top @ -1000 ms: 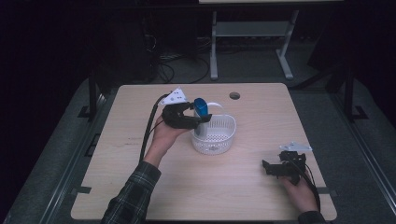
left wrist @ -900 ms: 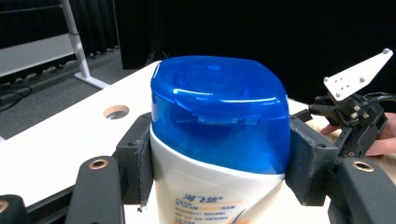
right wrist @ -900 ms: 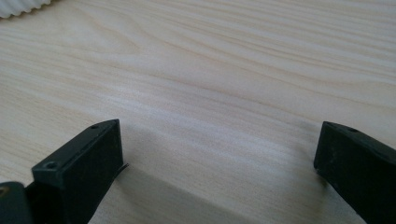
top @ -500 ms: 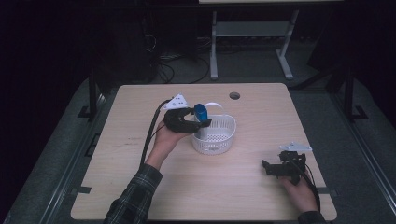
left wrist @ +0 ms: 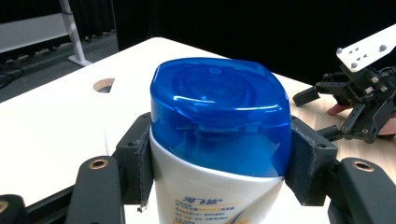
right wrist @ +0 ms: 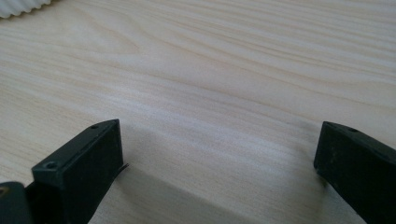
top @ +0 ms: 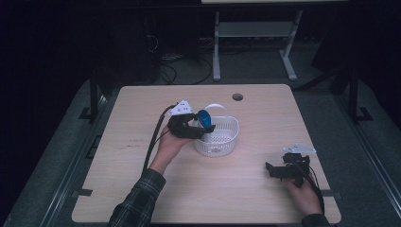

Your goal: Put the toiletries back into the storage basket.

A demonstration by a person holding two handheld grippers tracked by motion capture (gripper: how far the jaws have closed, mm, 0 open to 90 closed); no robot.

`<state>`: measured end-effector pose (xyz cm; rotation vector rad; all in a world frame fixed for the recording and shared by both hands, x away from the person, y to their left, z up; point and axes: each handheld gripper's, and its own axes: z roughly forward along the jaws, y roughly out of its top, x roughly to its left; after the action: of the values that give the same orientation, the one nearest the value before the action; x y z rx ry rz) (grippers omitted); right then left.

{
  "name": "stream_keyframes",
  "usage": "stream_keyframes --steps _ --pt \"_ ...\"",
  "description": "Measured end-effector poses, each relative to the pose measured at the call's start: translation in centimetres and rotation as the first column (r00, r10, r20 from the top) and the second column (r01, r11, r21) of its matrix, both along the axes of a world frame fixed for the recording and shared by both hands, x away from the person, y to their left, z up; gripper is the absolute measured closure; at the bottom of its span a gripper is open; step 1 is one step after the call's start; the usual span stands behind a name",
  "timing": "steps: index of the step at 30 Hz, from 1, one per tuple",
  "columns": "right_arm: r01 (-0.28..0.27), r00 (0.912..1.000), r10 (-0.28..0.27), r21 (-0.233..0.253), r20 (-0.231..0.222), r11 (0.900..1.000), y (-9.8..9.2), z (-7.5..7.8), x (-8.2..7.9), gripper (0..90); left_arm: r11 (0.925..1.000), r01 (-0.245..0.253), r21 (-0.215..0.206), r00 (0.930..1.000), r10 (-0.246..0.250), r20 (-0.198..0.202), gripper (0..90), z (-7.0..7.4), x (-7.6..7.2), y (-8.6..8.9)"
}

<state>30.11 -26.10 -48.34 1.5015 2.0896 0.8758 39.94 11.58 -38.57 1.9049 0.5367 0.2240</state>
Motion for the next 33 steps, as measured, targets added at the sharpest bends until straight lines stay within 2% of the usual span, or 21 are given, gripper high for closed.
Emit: stream_keyframes --steps 9,17,30,33 --pt "0.000 1.0000 0.000 0.000 0.000 1.000 0.00 0.00 0.00 0.7 0.9999 -0.003 0.010 1.0000 0.003 -0.006 35.6 -0.71 -0.22 0.00" --pt "0.001 1.0000 -0.001 0.000 0.000 1.000 0.00 0.01 -0.01 0.7 0.9998 -0.001 0.018 1.0000 0.001 -0.003 35.6 -0.78 -0.34 -0.11" --pt "0.000 1.0000 0.000 0.001 -0.001 1.000 0.01 0.01 -0.02 0.7 0.9998 -0.004 0.019 1.0000 0.004 0.003 35.1 -0.79 -0.80 0.17" --pt "0.000 1.0000 0.000 0.000 0.000 1.000 0.00 0.01 -0.01 0.7 0.9999 -0.008 0.006 1.0000 0.008 0.000 34.5 -0.85 -0.90 0.31"
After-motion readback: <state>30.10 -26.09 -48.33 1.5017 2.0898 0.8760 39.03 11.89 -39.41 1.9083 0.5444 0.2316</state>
